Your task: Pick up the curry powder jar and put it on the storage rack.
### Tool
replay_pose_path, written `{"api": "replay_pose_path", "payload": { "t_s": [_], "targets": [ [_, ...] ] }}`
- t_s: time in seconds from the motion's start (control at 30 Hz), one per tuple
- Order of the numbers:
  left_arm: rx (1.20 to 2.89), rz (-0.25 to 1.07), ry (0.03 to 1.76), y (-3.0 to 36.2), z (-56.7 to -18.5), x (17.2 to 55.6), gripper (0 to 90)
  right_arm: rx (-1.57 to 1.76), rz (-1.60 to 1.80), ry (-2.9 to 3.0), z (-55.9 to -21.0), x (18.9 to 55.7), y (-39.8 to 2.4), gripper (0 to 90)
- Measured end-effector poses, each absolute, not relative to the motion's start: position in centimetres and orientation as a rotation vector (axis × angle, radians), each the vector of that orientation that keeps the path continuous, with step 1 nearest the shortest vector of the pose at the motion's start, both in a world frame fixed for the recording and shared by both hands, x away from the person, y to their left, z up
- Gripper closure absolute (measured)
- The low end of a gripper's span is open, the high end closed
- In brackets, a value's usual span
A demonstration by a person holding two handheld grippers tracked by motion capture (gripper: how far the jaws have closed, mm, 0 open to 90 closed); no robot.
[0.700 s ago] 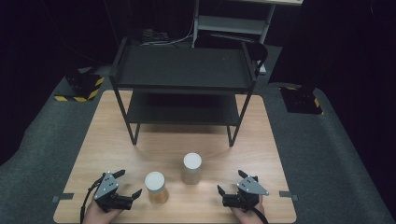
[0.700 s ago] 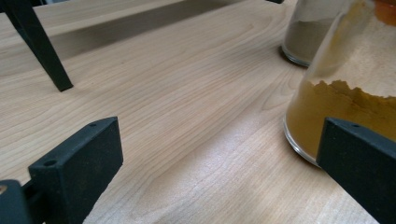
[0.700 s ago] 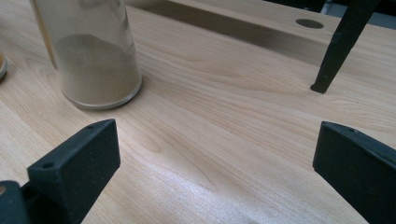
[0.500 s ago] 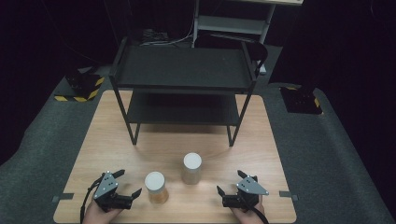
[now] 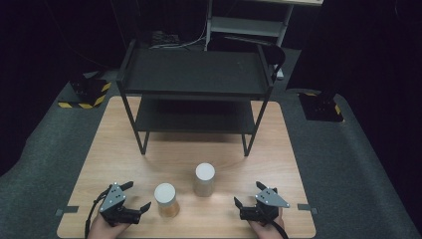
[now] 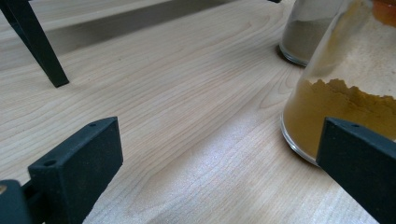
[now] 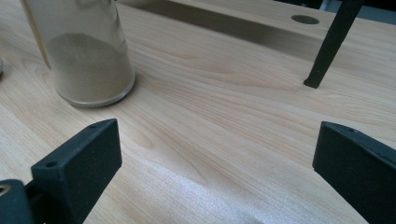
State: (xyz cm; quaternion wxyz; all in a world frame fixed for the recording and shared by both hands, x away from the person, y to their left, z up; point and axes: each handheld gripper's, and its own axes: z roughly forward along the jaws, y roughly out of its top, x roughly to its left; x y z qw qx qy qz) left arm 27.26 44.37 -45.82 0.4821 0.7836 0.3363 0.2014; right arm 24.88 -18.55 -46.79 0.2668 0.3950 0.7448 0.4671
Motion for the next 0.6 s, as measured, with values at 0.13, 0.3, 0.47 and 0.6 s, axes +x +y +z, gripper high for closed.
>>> {"api": "replay_pose_path", "payload": {
  "t_s": [0.13, 0.3, 0.47, 0.6],
  "targets": [
    [1.917, 0.492, 0.818, 44.31, -45.76, 27.27, 0.8, 1.058, 1.268, 2.003, -46.91, 24.72, -18.62, 0.5],
    [1.912, 0.476, 0.82, 44.52, -45.78, 27.41, 0.9, 1.062, 1.27, 2.002, -46.92, 24.74, -18.64, 0.4],
    [1.913, 0.475, 0.82, 44.65, -45.77, 27.37, 1.0, 1.06, 1.262, 2.019, -46.76, 24.97, -18.6, 0.3],
    [1.916, 0.469, 0.815, 44.82, -45.75, 27.38, 1.2, 1.063, 1.25, 2.028, -46.61, 25.09, -18.45, 0.2]
  ]
}}
